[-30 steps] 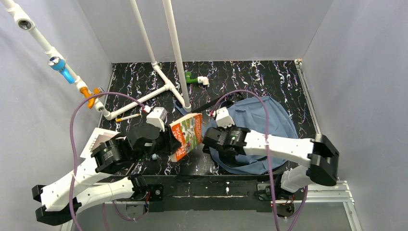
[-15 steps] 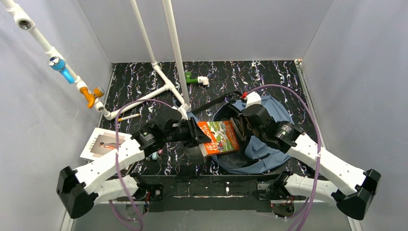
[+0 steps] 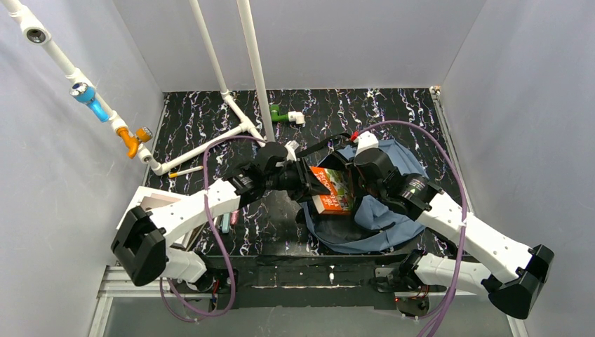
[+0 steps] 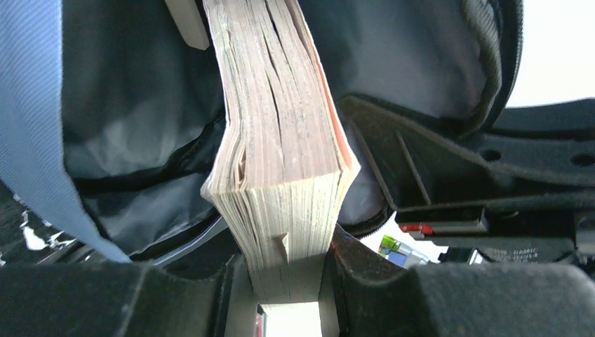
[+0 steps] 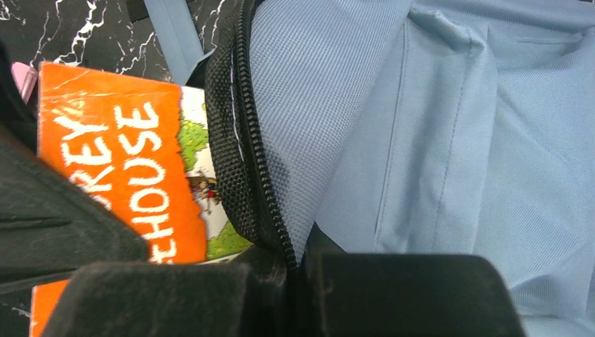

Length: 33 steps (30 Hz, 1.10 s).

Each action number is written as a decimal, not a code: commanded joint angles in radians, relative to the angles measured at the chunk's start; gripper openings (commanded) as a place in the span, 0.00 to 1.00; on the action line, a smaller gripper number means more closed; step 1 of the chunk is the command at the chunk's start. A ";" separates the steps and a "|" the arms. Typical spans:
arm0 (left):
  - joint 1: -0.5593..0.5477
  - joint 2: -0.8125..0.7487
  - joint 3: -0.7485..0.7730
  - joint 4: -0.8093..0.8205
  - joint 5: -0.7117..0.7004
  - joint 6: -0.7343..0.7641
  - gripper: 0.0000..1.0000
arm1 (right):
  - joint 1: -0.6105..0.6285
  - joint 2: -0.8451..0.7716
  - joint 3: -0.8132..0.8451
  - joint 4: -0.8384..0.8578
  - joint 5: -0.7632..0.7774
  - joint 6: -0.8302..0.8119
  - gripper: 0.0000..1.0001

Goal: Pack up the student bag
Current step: Place the book in the student bag.

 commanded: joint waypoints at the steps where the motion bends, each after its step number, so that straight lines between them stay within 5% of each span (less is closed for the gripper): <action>1: 0.007 0.061 0.078 0.199 0.040 -0.047 0.00 | -0.002 -0.005 0.106 0.069 -0.023 -0.002 0.01; 10: 0.005 0.234 0.137 0.415 -0.039 -0.013 0.00 | -0.003 -0.002 0.132 0.065 -0.050 0.005 0.01; 21: -0.019 0.218 0.016 0.519 -0.365 0.152 0.00 | -0.001 -0.019 0.114 0.175 -0.287 0.072 0.01; 25: -0.031 0.329 0.101 0.523 -0.296 0.116 0.00 | -0.002 -0.021 0.131 0.172 -0.303 0.066 0.01; 29: -0.106 0.368 0.175 0.522 -0.444 0.228 0.00 | -0.001 -0.041 0.125 0.175 -0.304 0.066 0.01; 33: -0.116 0.468 0.249 0.521 -0.430 0.138 0.00 | -0.001 -0.072 0.126 0.127 -0.241 0.048 0.01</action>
